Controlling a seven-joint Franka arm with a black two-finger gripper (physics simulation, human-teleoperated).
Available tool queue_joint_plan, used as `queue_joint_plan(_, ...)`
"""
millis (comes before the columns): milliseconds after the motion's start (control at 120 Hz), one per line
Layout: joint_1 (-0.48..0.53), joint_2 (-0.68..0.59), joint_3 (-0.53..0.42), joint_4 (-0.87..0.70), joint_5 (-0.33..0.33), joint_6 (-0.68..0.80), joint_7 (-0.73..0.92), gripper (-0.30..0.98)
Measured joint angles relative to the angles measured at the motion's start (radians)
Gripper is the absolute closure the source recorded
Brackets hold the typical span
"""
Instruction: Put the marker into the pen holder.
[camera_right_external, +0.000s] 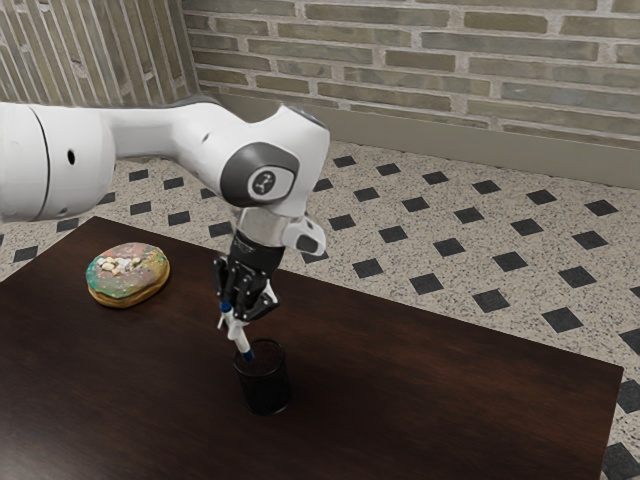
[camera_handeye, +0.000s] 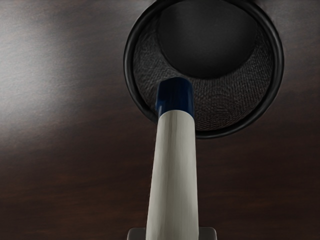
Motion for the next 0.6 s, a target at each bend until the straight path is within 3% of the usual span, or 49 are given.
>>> queue_joint_plan(217,-0.001,0.042,-0.002,-0.010,-0.010,0.026,-0.004,0.74)
queue_joint_plan(367,0.006,0.013,0.001,-0.007,-0.023,0.036,-0.004,0.40)
queue_joint_plan(467,0.019,-0.130,0.006,-0.006,-0.027,0.043,0.002,0.25)
queue_joint_plan(525,0.075,-0.211,-0.019,0.007,-0.044,0.080,0.006,0.19)
queue_joint_plan(600,0.159,-0.252,-0.047,0.153,-0.034,0.078,0.022,0.14)
